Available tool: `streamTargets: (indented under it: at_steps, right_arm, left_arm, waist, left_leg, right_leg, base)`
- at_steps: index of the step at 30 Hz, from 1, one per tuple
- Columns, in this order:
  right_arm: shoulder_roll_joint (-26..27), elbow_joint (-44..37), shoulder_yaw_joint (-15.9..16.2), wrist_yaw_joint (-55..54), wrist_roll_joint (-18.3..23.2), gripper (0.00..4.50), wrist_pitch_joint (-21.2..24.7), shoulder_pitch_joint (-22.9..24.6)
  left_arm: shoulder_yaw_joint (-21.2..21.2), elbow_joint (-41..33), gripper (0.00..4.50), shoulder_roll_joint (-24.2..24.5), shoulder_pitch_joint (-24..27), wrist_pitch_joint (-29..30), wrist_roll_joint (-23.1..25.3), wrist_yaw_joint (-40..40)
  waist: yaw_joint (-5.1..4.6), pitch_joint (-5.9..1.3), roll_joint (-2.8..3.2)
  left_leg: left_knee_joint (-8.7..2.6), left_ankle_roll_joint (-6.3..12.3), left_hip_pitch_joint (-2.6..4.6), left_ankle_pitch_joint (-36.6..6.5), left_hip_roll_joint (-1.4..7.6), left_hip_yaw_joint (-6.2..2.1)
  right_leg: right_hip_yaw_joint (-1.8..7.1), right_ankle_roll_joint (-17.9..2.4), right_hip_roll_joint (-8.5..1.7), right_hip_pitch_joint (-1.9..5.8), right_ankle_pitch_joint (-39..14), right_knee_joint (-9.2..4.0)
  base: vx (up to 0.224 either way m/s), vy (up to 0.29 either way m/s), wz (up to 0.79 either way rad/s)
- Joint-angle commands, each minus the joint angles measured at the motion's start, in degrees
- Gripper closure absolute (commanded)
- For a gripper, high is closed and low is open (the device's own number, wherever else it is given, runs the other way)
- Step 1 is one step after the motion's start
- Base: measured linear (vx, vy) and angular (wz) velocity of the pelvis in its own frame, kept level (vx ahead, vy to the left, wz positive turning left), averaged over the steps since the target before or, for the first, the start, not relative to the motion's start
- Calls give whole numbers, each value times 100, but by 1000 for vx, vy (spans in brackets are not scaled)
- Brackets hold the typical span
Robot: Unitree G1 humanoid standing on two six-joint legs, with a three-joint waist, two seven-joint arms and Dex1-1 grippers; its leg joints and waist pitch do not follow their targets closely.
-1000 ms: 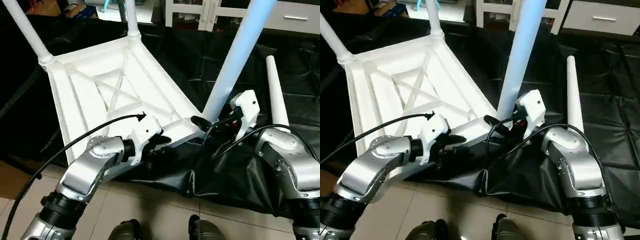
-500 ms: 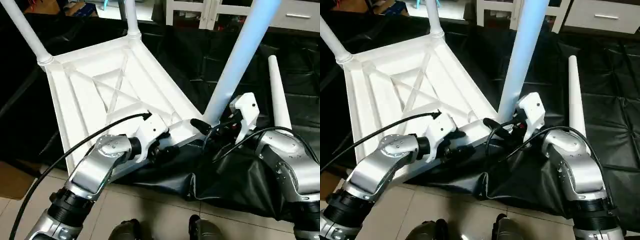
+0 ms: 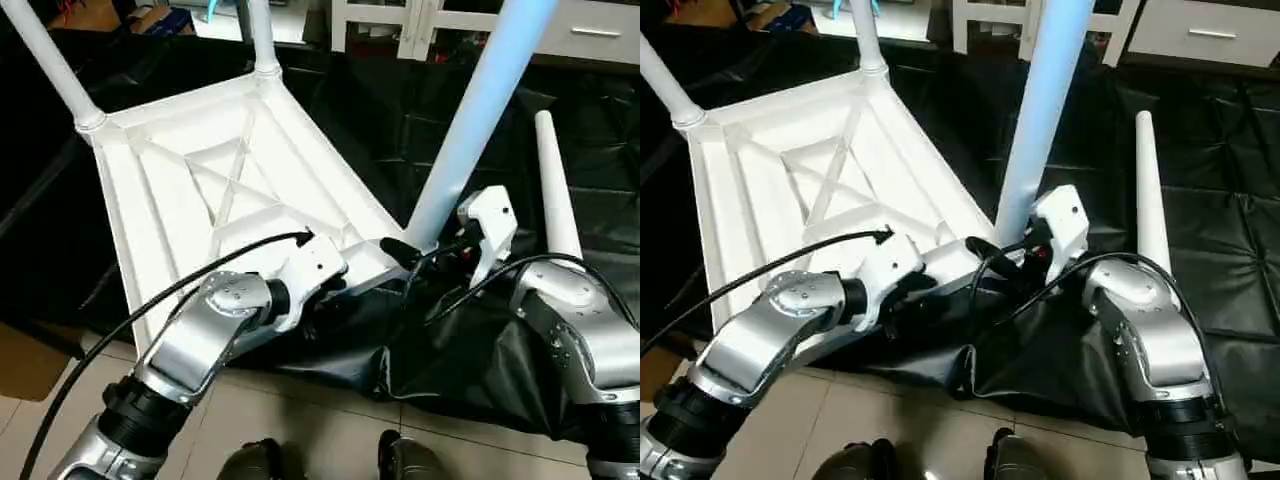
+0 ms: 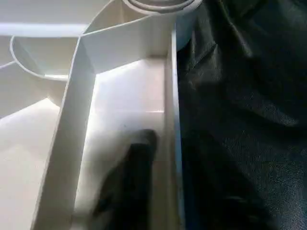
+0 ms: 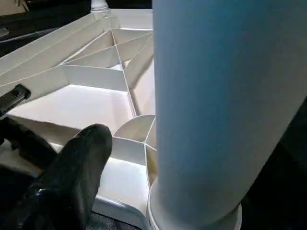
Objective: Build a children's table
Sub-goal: Rotate leg to tighten
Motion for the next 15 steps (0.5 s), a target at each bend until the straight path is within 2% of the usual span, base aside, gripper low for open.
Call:
streamTargets:
  at_steps: [1, 3, 5, 6, 7, 8, 10, 12, 15]
  right_arm:
    - [-23, -59, 88, 26, -68, 41, -27, -19]
    - [-5, -60, 70, 2, -69, 41, -48, -8]
    - [7, -64, 48, -10, -56, 41, -62, 12]
    - [18, -70, 24, -23, -35, 41, -83, 40]
    - [18, -70, 24, -23, -35, 41, -83, 40]
    - [9, -117, -9, 40, 48, 41, -108, 129]
    - [-60, -133, -20, 171, 84, 41, -212, 238]
    - [-168, -66, -56, 348, 94, 41, -352, 305]
    - [-277, 87, -133, 493, 84, 41, -463, 252]
  left_arm:
    - [-189, 47, 346, 54, 106, 127, 27, -10]
    - [-173, 98, 375, 74, 112, 35, 34, -22]
    - [-168, 127, 363, 105, 126, -73, 35, -63]
    - [-161, 154, 388, 143, 147, -188, 41, -107]
    - [-161, 154, 388, 143, 147, -188, 41, -107]
    - [-151, 180, 410, 235, 215, -415, 46, -191]
    - [-151, 169, 406, 337, 326, -724, 32, -309]
    - [-163, 54, 432, 452, 484, -864, -44, -475]
    - [-236, -61, 435, 596, 635, -954, -90, -643]
  waist:
    - [8, -485, -35]
    - [9, -497, -35]
    - [9, -502, -39]
    - [11, -505, -39]
    - [11, -506, -39]
    - [13, -516, -40]
    - [15, -521, -39]
    - [15, -511, -47]
    - [1, -490, -46]
  left_leg:
    - [-348, 538, 95, -1043, 182, -87]
    - [-342, 560, 94, -1001, 182, -86]
    - [-341, 566, 95, -1021, 181, -87]
    - [-340, 572, 96, -1018, 181, -87]
    - [-338, 574, 94, -1013, 180, -87]
    - [-336, 571, 98, -992, 184, -87]
    - [-332, 600, 90, -1011, 187, -89]
    - [-339, 625, 93, -1030, 194, -87]
    - [-356, 621, 79, -1111, 198, -91]
  right_leg:
    - [128, -1321, -99, 386, -1304, -326]
    - [125, -1331, -96, 388, -1281, -322]
    - [124, -1317, -96, 389, -1319, -323]
    - [124, -1310, -96, 388, -1326, -326]
    - [125, -1305, -98, 389, -1326, -325]
    - [126, -1313, -99, 392, -1304, -318]
    - [126, -1276, -106, 393, -1301, -318]
    - [128, -1294, -102, 391, -1274, -323]
    - [127, -1256, -109, 392, -1451, -325]
  base:
    - [0, 0, 0]
    - [0, 0, 0]
    - [0, 0, 0]
    - [0, 0, 0]
    - [0, 0, 0]
    - [0, 0, 0]
    - [0, 0, 0]
    - [0, 0, 0]
    - [0, 0, 0]
